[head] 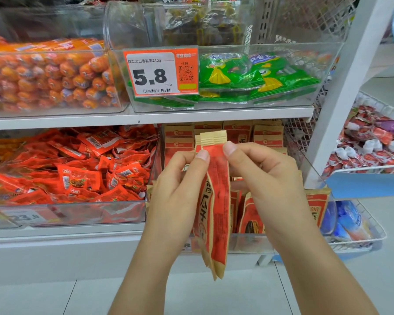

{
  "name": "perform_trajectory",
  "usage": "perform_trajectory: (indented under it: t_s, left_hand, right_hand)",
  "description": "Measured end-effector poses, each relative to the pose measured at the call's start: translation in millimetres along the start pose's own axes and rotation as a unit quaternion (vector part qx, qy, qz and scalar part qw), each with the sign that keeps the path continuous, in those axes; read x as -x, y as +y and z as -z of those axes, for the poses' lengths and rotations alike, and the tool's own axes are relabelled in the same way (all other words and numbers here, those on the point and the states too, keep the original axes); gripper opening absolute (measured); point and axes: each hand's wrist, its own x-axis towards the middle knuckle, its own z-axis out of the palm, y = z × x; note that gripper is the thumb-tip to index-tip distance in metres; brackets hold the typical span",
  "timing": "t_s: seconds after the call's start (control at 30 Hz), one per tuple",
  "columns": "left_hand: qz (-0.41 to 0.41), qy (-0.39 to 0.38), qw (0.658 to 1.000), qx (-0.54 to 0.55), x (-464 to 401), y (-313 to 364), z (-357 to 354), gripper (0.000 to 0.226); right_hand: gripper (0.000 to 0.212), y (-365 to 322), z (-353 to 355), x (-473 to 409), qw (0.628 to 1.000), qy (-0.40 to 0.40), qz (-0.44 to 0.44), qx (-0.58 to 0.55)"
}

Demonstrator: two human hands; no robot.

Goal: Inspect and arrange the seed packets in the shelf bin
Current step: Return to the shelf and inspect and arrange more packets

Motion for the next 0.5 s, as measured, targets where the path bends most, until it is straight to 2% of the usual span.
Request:
perform_trajectory:
  t_s: [0.03,0.13,0.3,0.4,0.5]
  left_hand:
    - [0.004,0.006,1.000,-0.001,-0.5,-0.1,-1.0,0.023]
    - [-0.005,0.016,1.000,-0.012,-2.9,-3.8,-3.1,0.030]
    - [-0.045,0.001,0.998,-0.036,-1.6,-2.8,-2.5,0.029]
    - [-0.066,-0.029,0.994,-0.086,0.2,-4.3,-1.2,0.035]
    - [-0.034,-0.091,0.993,-0.064,0.8,-3.3,2.2,0.035]
  right_hand:
    - [0.023,0.3,0.6,0.4,1.000,-0.003,-0.006,-0.012]
    - [0.022,1.8,2.3,0.1,0.999,-0.002,-0.026,-0.033]
    - [0.023,0.8,2.7,1.1,0.999,0.030,-0.017,-0.012]
    - [0.024,2.0,3.3,1.8,0.999,0.042,-0.024,-0.020]
    - [0.023,2.8,4.4,0.2,0.998,0.042,-0.023,-0.032]
